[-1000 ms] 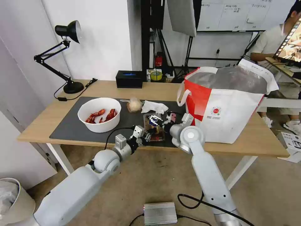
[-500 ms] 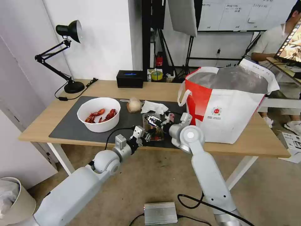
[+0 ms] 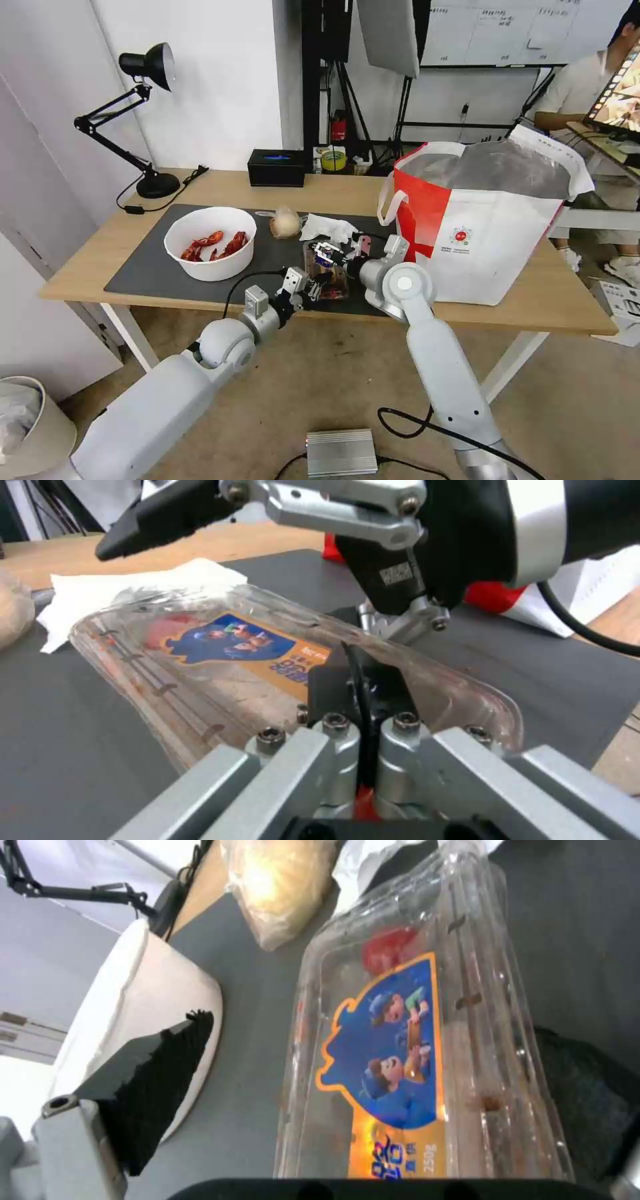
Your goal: Pick up the trash from the table and place it into the takeout bag.
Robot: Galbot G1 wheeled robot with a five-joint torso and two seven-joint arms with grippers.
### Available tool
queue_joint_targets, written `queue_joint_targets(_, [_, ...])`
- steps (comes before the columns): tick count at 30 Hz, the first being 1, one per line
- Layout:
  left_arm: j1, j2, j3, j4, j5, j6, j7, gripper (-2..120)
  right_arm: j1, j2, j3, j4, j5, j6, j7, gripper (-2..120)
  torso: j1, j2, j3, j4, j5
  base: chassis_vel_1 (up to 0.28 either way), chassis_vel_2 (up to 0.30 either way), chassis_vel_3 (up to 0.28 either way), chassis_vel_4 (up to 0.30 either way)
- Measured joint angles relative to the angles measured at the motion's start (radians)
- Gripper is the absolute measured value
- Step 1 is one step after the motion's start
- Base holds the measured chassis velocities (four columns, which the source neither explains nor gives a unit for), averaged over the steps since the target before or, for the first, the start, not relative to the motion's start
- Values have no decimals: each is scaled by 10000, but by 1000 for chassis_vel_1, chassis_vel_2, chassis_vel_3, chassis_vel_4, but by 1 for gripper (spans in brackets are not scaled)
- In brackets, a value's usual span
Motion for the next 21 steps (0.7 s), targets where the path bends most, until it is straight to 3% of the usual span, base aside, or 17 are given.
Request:
queue_joint_targets(18, [-23,-54,11,-11,-1,-29,-1,0,-30,93,-64,-29,8,6,10,100,0,0,-1,-1,0,0,0,0,0])
queue_joint_targets(21, [1,-47,11,-11,-2,-134,-1,0,-33,83,-74,-16,2,9,8,92,0,0,-1,0,0,0,0,0,0])
